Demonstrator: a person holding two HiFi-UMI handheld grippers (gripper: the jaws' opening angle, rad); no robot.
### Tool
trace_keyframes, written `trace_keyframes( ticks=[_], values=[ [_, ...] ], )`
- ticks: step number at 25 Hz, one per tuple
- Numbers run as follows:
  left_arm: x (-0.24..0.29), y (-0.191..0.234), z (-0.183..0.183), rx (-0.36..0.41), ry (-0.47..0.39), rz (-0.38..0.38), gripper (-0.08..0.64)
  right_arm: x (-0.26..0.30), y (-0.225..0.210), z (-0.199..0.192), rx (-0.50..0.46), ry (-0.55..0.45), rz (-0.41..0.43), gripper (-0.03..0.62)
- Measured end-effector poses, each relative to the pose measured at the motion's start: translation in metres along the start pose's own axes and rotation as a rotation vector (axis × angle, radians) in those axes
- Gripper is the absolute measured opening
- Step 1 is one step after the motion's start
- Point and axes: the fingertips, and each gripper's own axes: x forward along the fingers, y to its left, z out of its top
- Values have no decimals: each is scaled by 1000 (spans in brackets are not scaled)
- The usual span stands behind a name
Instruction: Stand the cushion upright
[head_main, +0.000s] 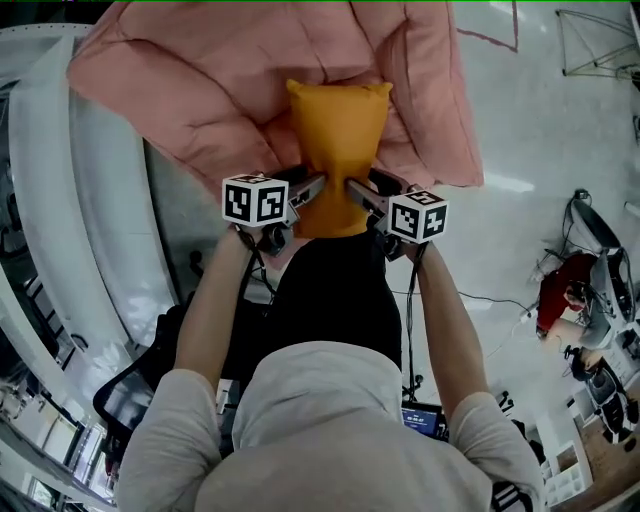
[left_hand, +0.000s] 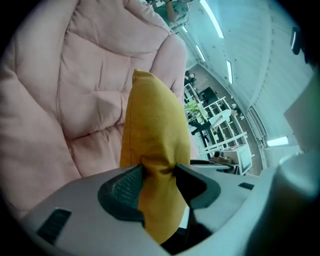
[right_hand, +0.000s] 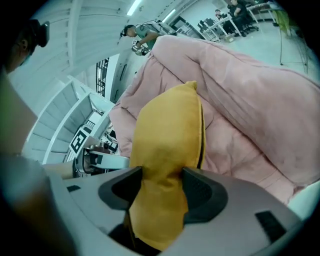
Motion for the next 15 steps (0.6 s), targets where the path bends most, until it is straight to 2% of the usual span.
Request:
trace_keyframes(
  ticks=[4,15],
  values=[
    [-17,-22,21,64,-63,-31,218,-17,20,23,-60,-39,-26,268],
    [-79,-90,54,219,-156,-62,215,-73,92,66,-222,-121,-105,265]
  ],
)
